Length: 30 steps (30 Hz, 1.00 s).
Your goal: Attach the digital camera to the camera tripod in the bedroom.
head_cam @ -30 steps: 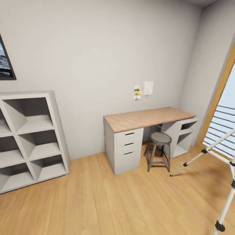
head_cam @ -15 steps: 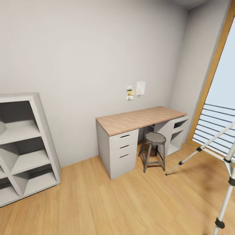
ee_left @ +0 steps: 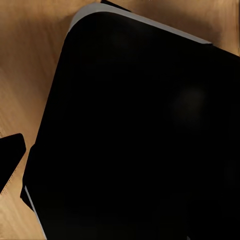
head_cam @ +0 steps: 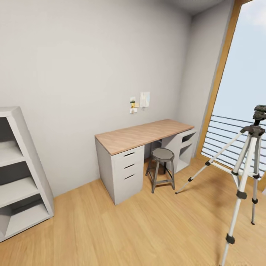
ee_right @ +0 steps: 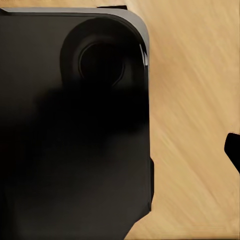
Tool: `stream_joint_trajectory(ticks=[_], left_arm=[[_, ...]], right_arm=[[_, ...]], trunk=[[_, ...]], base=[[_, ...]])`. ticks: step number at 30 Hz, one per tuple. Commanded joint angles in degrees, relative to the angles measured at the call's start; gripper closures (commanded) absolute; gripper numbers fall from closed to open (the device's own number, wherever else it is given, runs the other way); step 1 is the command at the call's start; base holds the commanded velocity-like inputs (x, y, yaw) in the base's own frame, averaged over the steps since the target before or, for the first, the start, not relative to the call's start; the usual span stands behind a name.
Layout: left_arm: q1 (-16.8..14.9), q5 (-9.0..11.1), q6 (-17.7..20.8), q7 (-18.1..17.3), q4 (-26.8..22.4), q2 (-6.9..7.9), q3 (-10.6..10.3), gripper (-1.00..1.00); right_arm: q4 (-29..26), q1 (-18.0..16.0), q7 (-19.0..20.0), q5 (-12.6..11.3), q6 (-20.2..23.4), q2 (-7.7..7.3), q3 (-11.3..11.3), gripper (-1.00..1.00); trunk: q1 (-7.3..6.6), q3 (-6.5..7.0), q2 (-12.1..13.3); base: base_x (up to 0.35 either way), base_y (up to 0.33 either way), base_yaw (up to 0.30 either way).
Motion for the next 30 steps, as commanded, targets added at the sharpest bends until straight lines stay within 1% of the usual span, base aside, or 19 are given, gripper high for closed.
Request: stream_joint_trajectory(ticks=[1,30], left_arm=[[0.0,0.3,-0.1,0.0,-0.1,-0.01,0.0,-1.0],[0.0,0.9,-0.1,0.1,-0.1,0.26,0.6,-1.0]], right_arm=[[0.0,0.0,0.0,-0.1,-0.2,0.01,-0.3,-1.0],[0.0,0.0,0.0,-0.1,-0.2,-0.08,-0.3,-1.0]], trunk=[[0.0,-0.03,0.0],[0.0,-0.03,0.0]], base=[[0.001,0.001,-0.244],[0.0,0.0,-0.244]])
